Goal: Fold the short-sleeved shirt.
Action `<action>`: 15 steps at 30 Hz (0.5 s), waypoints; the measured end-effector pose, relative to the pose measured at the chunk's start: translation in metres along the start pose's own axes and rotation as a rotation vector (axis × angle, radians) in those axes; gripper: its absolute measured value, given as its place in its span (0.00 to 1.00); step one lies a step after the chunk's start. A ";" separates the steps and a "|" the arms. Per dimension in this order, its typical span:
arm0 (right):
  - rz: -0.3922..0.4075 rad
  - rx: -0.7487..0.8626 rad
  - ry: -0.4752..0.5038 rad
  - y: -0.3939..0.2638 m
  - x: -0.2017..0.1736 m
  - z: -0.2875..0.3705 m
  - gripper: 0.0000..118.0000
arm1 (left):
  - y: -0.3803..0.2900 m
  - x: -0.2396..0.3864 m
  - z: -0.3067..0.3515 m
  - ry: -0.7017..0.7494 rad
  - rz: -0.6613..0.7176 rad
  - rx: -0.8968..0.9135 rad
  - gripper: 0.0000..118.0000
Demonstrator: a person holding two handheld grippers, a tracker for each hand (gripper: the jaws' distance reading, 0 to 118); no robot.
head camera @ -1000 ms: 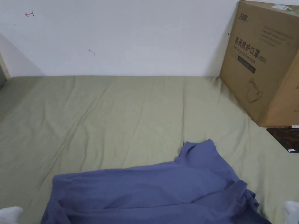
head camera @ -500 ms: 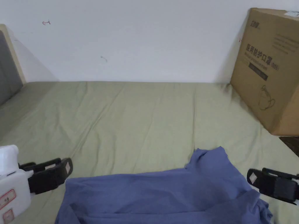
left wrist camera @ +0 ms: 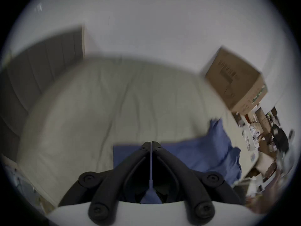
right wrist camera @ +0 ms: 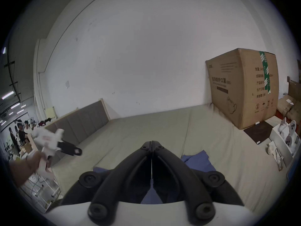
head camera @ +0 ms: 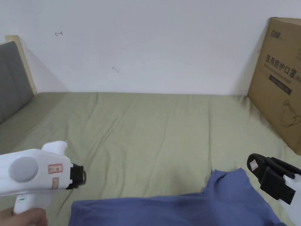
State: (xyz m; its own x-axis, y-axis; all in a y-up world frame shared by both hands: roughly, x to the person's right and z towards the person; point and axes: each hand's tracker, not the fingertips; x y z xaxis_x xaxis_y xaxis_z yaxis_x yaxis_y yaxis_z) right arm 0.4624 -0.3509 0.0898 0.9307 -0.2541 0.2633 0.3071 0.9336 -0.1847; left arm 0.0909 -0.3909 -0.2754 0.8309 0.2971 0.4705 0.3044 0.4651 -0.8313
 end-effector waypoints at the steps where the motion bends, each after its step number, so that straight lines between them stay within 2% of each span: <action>1: -0.003 -0.029 0.008 -0.003 -0.001 -0.003 0.00 | 0.009 -0.016 -0.022 -0.024 0.034 -0.055 0.23; 2: -0.012 -0.056 0.012 -0.006 0.001 -0.007 0.00 | 0.011 -0.028 -0.039 -0.002 0.042 -0.076 0.41; 3: -0.023 -0.085 0.014 -0.009 0.004 -0.010 0.00 | 0.015 -0.036 -0.057 0.048 0.036 -0.127 0.70; 4: -0.035 -0.113 0.018 -0.012 0.007 -0.014 0.00 | 0.010 -0.043 -0.072 0.109 0.016 -0.160 0.94; 7: -0.090 -0.179 0.010 -0.023 0.014 -0.021 0.00 | 0.007 -0.058 -0.111 0.163 -0.061 -0.196 0.93; 10: -0.172 -0.224 0.004 -0.030 0.023 -0.026 0.00 | 0.003 -0.083 -0.155 0.188 -0.047 -0.226 0.94; 11: -0.189 -0.244 0.005 -0.031 0.029 -0.028 0.00 | 0.001 -0.089 -0.166 0.183 -0.041 -0.231 0.97; 15: -0.202 -0.283 -0.071 -0.033 0.063 -0.041 0.00 | -0.036 -0.051 -0.153 0.186 -0.083 -0.166 1.00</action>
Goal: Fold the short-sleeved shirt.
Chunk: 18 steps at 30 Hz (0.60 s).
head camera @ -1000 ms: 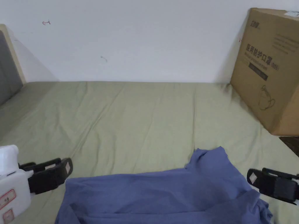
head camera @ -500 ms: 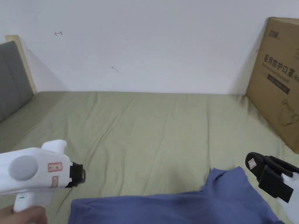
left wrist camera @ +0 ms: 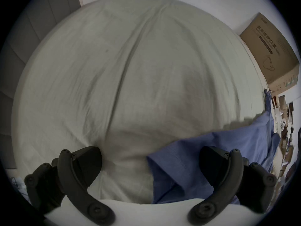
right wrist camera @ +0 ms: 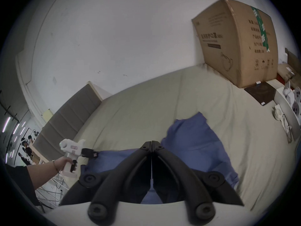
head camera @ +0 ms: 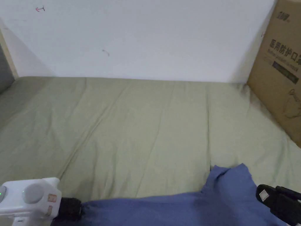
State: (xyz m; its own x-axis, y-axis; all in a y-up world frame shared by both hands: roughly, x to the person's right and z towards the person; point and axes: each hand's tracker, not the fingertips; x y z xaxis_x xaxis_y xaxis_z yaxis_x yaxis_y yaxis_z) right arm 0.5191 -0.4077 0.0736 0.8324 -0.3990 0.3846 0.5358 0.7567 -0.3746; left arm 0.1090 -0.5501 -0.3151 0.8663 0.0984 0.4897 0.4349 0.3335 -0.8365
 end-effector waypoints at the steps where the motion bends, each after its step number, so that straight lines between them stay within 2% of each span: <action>1: 0.007 -0.021 -0.028 0.003 0.013 -0.008 0.00 | 0.003 -0.003 0.005 0.012 -0.021 0.011 0.99; 2: 0.020 -0.049 -0.056 0.008 0.026 -0.018 0.00 | -0.002 0.000 0.013 0.033 -0.046 0.048 0.96; 3: 0.041 -0.096 -0.101 0.013 0.040 -0.032 0.00 | -0.008 0.005 0.025 0.063 -0.075 0.090 0.88; 4: 0.048 -0.140 -0.112 0.019 0.054 -0.046 0.00 | -0.015 0.012 0.039 0.076 -0.101 0.137 0.65; 5: 0.050 -0.174 -0.105 0.026 0.063 -0.059 0.00 | -0.009 0.006 0.047 0.058 -0.119 0.178 0.37; 6: 0.057 -0.209 -0.145 0.033 0.068 -0.072 0.00 | -0.012 0.009 0.055 -0.009 -0.121 0.178 0.04; 7: 0.058 -0.250 -0.187 0.041 0.075 -0.089 0.00 | -0.015 0.014 0.063 -0.097 -0.107 0.164 0.01; 9: 0.014 -0.341 -0.202 0.055 0.090 -0.125 0.01 | -0.013 0.022 0.076 -0.080 -0.115 0.154 0.01; 10: -0.006 -0.376 -0.183 0.061 0.099 -0.142 0.24 | -0.015 0.025 0.084 -0.073 -0.128 0.179 0.01; 11: -0.013 -0.395 -0.164 0.063 0.103 -0.157 0.61 | -0.016 0.026 0.090 -0.069 -0.130 0.199 0.01; 12: -0.006 -0.440 -0.172 0.063 0.107 -0.172 0.86 | -0.017 0.027 0.094 -0.079 -0.125 0.203 0.01; 15: 0.046 -0.531 -0.267 0.060 0.117 -0.215 0.89 | -0.015 0.021 0.097 -0.101 -0.090 0.200 0.01; 18: 0.080 -0.621 -0.345 0.046 0.124 -0.240 0.85 | -0.015 0.015 0.095 -0.099 -0.067 0.199 0.01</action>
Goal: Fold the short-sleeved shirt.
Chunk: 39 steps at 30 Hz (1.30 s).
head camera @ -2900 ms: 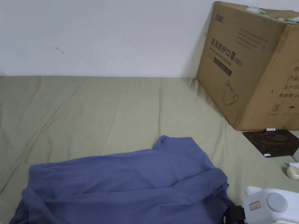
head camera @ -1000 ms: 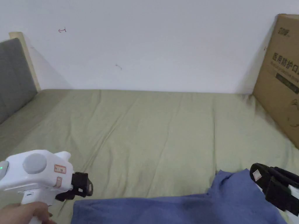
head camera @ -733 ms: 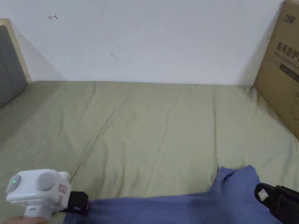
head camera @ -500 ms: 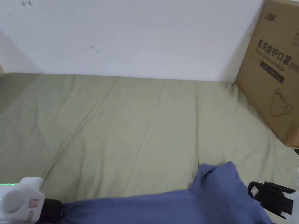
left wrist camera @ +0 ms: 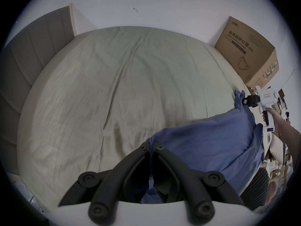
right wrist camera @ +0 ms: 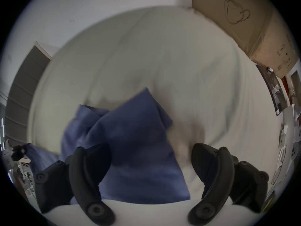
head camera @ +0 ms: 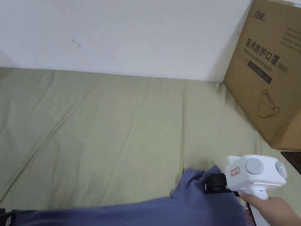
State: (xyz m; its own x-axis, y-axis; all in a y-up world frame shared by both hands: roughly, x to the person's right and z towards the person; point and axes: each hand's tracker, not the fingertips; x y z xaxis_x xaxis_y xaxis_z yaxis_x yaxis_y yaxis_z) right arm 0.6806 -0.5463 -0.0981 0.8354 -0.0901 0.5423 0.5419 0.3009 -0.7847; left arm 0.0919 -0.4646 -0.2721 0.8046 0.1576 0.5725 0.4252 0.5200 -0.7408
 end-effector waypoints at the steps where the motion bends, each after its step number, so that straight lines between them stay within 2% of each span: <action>1: 0.013 0.037 0.005 -0.004 -0.003 0.005 0.84 | -0.001 -0.002 0.000 0.005 0.001 0.001 0.01; 3: 0.028 0.097 -0.002 -0.012 -0.008 0.016 0.65 | -0.002 -0.007 -0.002 0.011 -0.001 0.008 0.01; 4: 0.043 0.107 -0.019 -0.016 -0.009 0.020 0.43 | -0.001 -0.009 -0.004 0.009 0.003 0.006 0.01; 5: 0.054 0.117 -0.005 -0.020 -0.009 0.026 0.14 | -0.001 -0.011 -0.006 0.001 0.013 0.001 0.01; 6: 0.063 0.121 0.036 -0.023 -0.008 0.030 0.01 | -0.001 -0.013 -0.008 -0.007 0.024 0.001 0.01; 7: 0.048 0.107 0.088 -0.025 -0.006 0.033 0.01 | -0.002 -0.014 -0.011 -0.011 0.032 0.003 0.01; 10: 0.003 0.176 0.125 -0.032 -0.003 0.052 0.01 | -0.001 -0.015 -0.013 0.007 0.060 0.059 0.01; 12: -0.028 0.286 0.107 -0.029 -0.002 0.078 0.01 | 0.002 -0.018 -0.010 -0.005 0.089 0.124 0.01; 15: -0.039 0.392 0.145 -0.030 0.001 0.107 0.01 | 0.009 -0.019 -0.001 -0.030 0.125 0.183 0.01; 21: -0.058 0.433 0.151 -0.080 -0.001 0.164 0.01 | 0.008 -0.017 0.034 -0.082 0.083 0.194 0.01; 25: -0.047 0.372 0.158 -0.151 0.012 0.191 0.01 | -0.020 -0.017 0.055 -0.098 0.009 0.074 0.01; 28: -0.064 0.247 0.189 -0.212 0.023 0.203 0.01 | -0.057 -0.019 0.073 -0.130 -0.015 -0.008 0.01; 31: -0.054 0.096 0.172 -0.266 0.031 0.200 0.01 | -0.095 -0.018 0.083 -0.137 -0.036 -0.123 0.01; 36: -0.057 0.007 0.160 -0.285 0.031 0.170 0.01 | -0.130 -0.023 0.066 -0.138 0.004 -0.234 0.02; 37: -0.056 0.009 0.156 -0.284 0.028 0.167 0.02 | -0.130 -0.024 0.063 -0.142 0.020 -0.237 0.09; 38: -0.042 0.013 0.145 -0.281 0.023 0.166 0.04 | -0.129 -0.025 0.061 -0.143 0.033 -0.231 0.29; 39: -0.015 0.012 0.129 -0.276 0.017 0.165 0.26 | -0.128 -0.021 0.064 -0.135 0.036 -0.221 0.61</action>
State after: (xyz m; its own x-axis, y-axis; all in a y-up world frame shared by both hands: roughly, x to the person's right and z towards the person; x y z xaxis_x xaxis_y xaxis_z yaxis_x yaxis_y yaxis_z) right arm 0.5298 -0.4740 0.1778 0.8327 -0.2159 0.5098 0.5536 0.3097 -0.7731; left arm -0.0063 -0.4805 -0.1667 0.7643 0.2912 0.5754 0.4899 0.3180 -0.8117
